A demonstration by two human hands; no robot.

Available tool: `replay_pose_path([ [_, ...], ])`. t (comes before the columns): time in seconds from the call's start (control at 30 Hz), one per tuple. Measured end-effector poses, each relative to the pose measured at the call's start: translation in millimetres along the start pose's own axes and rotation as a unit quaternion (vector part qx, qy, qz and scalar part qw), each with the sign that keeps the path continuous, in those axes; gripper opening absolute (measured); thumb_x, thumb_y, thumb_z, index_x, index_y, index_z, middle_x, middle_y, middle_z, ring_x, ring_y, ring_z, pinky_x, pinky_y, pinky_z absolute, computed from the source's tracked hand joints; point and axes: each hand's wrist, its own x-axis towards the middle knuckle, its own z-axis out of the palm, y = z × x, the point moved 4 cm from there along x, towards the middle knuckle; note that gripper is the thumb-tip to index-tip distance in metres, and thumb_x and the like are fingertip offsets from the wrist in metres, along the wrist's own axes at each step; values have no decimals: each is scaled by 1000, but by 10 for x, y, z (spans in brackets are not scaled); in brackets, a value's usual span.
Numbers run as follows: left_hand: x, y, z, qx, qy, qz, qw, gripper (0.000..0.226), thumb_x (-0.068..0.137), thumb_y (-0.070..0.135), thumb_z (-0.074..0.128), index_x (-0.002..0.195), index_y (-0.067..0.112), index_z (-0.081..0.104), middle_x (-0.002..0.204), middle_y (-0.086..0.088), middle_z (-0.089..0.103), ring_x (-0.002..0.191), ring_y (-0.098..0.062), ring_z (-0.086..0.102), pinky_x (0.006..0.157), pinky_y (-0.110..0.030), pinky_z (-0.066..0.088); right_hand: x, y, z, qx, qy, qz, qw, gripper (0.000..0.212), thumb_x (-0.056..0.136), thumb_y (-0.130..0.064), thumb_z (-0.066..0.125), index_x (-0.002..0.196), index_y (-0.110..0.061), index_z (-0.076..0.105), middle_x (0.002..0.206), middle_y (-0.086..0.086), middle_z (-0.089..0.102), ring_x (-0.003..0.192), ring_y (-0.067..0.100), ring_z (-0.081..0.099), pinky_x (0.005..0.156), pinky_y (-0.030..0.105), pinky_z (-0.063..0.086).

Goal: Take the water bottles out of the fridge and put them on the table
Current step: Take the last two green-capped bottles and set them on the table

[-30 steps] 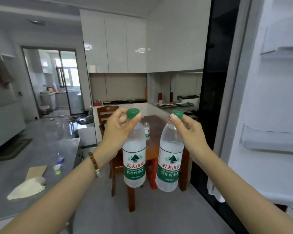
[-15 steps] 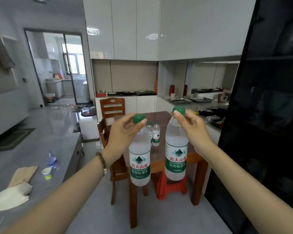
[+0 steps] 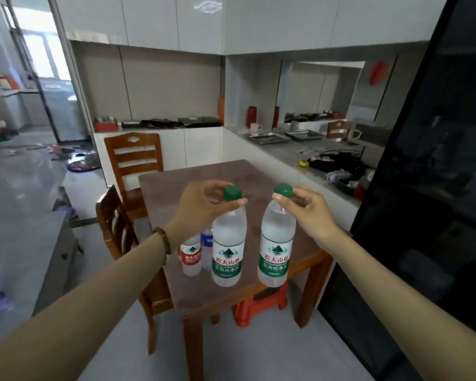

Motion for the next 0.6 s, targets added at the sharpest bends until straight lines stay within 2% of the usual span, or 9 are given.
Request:
replay_pose_path([
  [0.13, 565, -489, 81, 3, -36, -27, 999, 26, 63, 24, 83, 85, 21, 70, 81, 9, 72, 70, -1, 66, 66, -12, 52, 490, 429, 186, -34, -7, 20, 999, 13, 79, -23, 72, 85, -34, 71, 104, 20, 63, 87, 26, 62, 82, 36, 51],
  [0.23, 882, -835, 193, 27, -58, -57, 996, 31, 62, 28, 84, 87, 16, 70, 81, 7, 72, 72, -2, 67, 67, -13, 53, 810, 790, 257, -42, -13, 42, 998, 11, 80, -21, 71, 87, -29, 71, 101, 18, 62, 83, 17, 60, 75, 20, 48],
  [0.27, 974, -955, 235, 36, -62, -64, 995, 32, 62, 29, 84, 87, 14, 70, 80, 7, 72, 70, 0, 66, 66, -12, 52, 912, 911, 283, -40, -20, 49, 998, 11, 79, -21, 71, 89, -27, 71, 99, 16, 62, 84, 17, 60, 75, 18, 48],
  [0.33, 1144, -1201, 318, 43, -58, -79, 994, 34, 62, 26, 84, 89, 10, 69, 79, 7, 70, 68, 0, 64, 64, -9, 50, 1123, 1146, 351, -47, -45, 52, 997, 11, 79, -21, 72, 89, -25, 71, 95, 11, 61, 87, 22, 61, 78, 26, 49],
  [0.4, 1277, -1443, 401, 41, -45, -104, 993, 37, 62, 26, 84, 91, 8, 68, 81, 4, 70, 72, -4, 64, 67, -14, 52, 1325, 1390, 431, -63, -79, 52, 994, 14, 77, -21, 74, 91, -21, 72, 94, 14, 61, 88, 25, 61, 80, 30, 49],
  [0.5, 1418, -1742, 517, 52, -35, -132, 989, 30, 62, 26, 84, 84, 15, 67, 83, 3, 70, 75, -7, 66, 71, -21, 56, 1571, 1746, 511, -59, -129, 56, 988, 21, 76, -17, 75, 96, -11, 72, 96, 15, 62, 89, 20, 58, 76, 14, 44],
  [0.6, 1507, -1994, 607, 89, -27, -147, 985, 33, 62, 28, 84, 86, 13, 67, 85, 1, 72, 77, -9, 67, 72, -25, 55, 1752, 2114, 566, -57, -166, 58, 983, 24, 74, -16, 77, 96, -7, 73, 98, 16, 63, 91, 20, 58, 74, 11, 42],
])
